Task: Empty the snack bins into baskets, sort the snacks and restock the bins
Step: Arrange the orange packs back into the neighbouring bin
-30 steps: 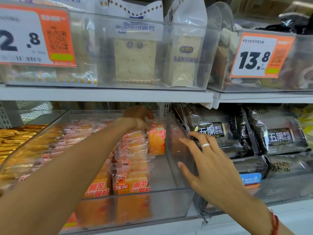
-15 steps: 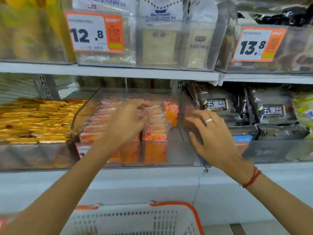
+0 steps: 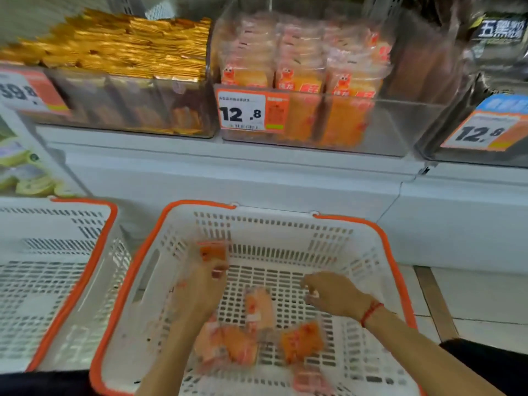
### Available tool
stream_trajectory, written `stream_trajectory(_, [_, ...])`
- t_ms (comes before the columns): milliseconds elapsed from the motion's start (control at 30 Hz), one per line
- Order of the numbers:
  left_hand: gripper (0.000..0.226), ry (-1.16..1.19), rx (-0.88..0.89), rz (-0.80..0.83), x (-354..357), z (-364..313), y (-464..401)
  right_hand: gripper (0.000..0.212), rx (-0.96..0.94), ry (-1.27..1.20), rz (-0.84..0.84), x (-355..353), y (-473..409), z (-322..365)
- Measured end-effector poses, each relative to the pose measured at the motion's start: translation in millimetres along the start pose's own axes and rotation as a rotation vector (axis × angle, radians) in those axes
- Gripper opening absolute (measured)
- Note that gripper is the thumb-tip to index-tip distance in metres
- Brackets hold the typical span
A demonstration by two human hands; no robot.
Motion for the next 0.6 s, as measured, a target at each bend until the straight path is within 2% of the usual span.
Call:
stream_trajectory(100, [0.025,-0.173,-0.135,0.320,64.8,46.1,5.1,0.059,0.077,0.056,0.176,79.3,-13.7,-5.9])
stream_trajectory(167, [0.053,-0.152,-0.234,0.481,102.7,65.4,7.3,0.065,0.098,0.150,0.224,112.9,-14.5,-7.4])
stream_trajectory(233, [0.071,-0.119,-0.308,0.577,126.5,65.1,15.2,0.063,0.090,0.184,0.177,133.5,-15.5,-9.5])
stream_trajectory(267, [0.073,-0.135,-0.338,0.608,135.7,65.5,18.9,0.058,0.096,0.213,0.184,137.1,-11.9,-9.3])
stream_trajectory(333, [0.071,-0.170,-0.396,0.598,148.8,70.0,24.5,0.045,0.088,0.205,0.097,140.6,-12.3,-22.0])
stream_trajectory(367, [0.065,-0.163,-0.423,0.573,152.6,71.4,27.1,0.042,0.084,0.166,0.145,139.4,-7.6,-24.6])
stream_trajectory(400, [0.059,-0.137,-0.444,0.549,156.3,72.9,28.7,0.043,0.091,0.058,0.164,126.6,-2.6,-22.2])
stream_trajectory(467, [0.051,-0.037,-0.486,0.531,160.1,72.9,30.5,0.046,0.201,-0.268,0.056,100.8,3.4,-31.8])
stream_trajectory(600, [0.043,0.139,-0.494,0.400,128.7,50.5,18.2,0.011,0.407,-0.858,-0.004,65.7,2.5,-47.5])
Point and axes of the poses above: each hand's wrist, its own y-axis away from the middle knuckle, its own x-axis out of the palm, z = x × y, the point moved 8 cm from there along -y, towards the middle knuckle, and after that the axes turned 4 degrees about -y, right-handed, at the moved point
